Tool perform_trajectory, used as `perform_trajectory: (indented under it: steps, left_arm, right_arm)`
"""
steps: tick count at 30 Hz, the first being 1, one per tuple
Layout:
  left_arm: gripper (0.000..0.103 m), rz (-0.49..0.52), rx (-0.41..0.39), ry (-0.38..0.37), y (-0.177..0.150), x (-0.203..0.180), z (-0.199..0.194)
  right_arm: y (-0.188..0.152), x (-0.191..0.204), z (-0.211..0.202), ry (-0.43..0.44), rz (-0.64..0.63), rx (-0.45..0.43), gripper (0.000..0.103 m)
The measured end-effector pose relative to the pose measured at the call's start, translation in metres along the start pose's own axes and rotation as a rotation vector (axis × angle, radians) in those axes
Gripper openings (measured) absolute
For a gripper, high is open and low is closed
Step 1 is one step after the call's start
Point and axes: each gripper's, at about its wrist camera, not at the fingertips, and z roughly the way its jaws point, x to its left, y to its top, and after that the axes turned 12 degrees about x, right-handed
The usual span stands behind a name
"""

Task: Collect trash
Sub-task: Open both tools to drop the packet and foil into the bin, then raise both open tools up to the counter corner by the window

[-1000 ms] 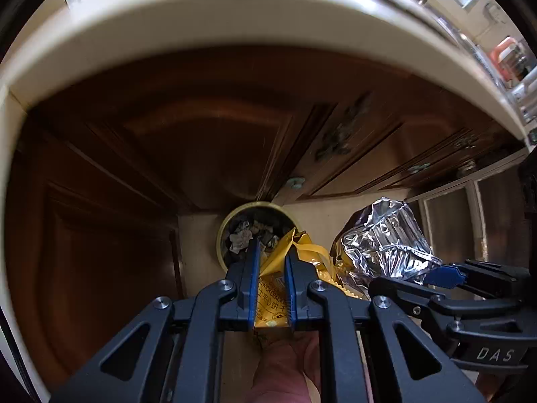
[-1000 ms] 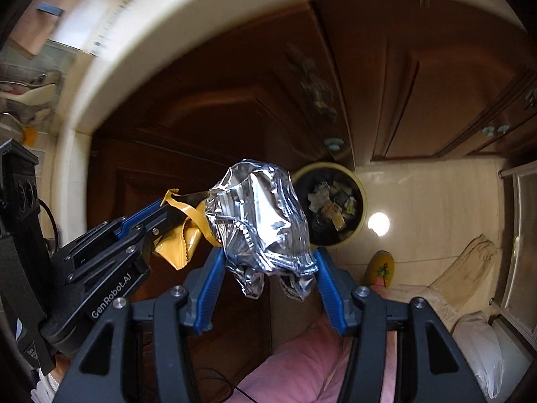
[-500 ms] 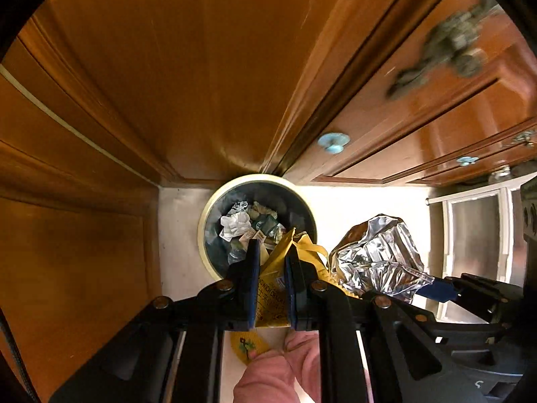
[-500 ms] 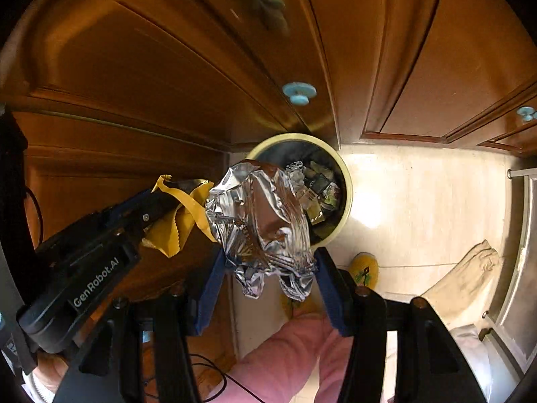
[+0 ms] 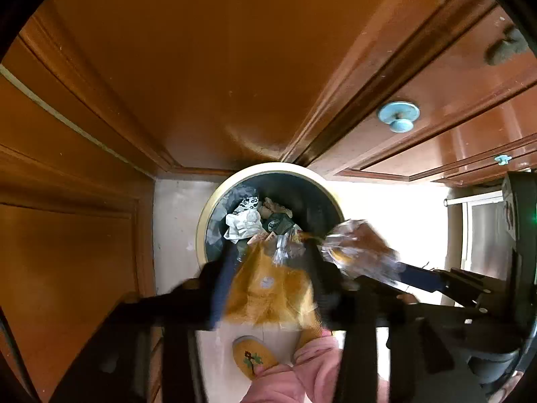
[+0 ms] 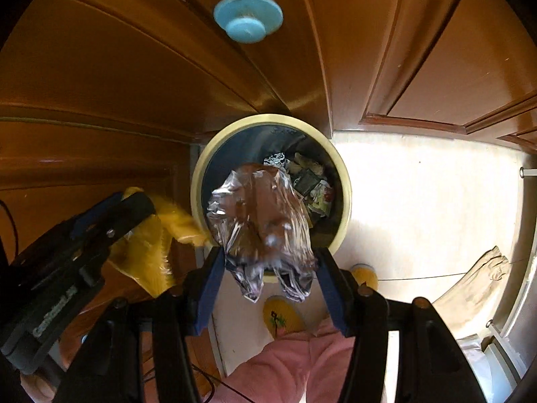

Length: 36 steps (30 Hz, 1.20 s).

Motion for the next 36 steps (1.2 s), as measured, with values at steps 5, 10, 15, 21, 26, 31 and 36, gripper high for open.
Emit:
perform_trajectory:
  steps: [5,10,15,21,26,31,36]
  left_arm:
    - [0.068,-0.006,0.005,0.012,0.001,0.010,0.003]
    - [0.069,-0.012,0.031,0.002,-0.001,0.013,-0.008]
    - [0.077,0.000,0.010,0.029,-0.009,0.013,-0.029]
    - [0.078,0.012,-0.006,0.053,-0.020,0.007,-0.073]
    - [0.078,0.022,-0.026,0.073,-0.033,0.000,-0.128]
    - [0.078,0.056,-0.070,0.092,-0.050,-0.011,-0.196]
    - [0.079,0.075,-0.128,0.085,-0.072,-0.014,-0.265]
  right_arm:
    - [-0.001,0.002,-0.004,0.003,-0.015,-0.006,0.060]
    - [-0.005,0.006,-0.009,-0.005,-0.023,-0.004,0.061]
    - [-0.012,0.011,-0.024,0.004,-0.003,0.002,0.061]
    - [-0.028,0.017,-0.057,0.017,0.030,-0.019,0.061]
    - [-0.047,0.024,-0.099,0.025,0.048,-0.041,0.061]
    - [-0.075,0.037,-0.155,0.031,0.039,-0.079,0.061]
    - [-0.103,0.053,-0.216,0.052,0.025,-0.137,0.061]
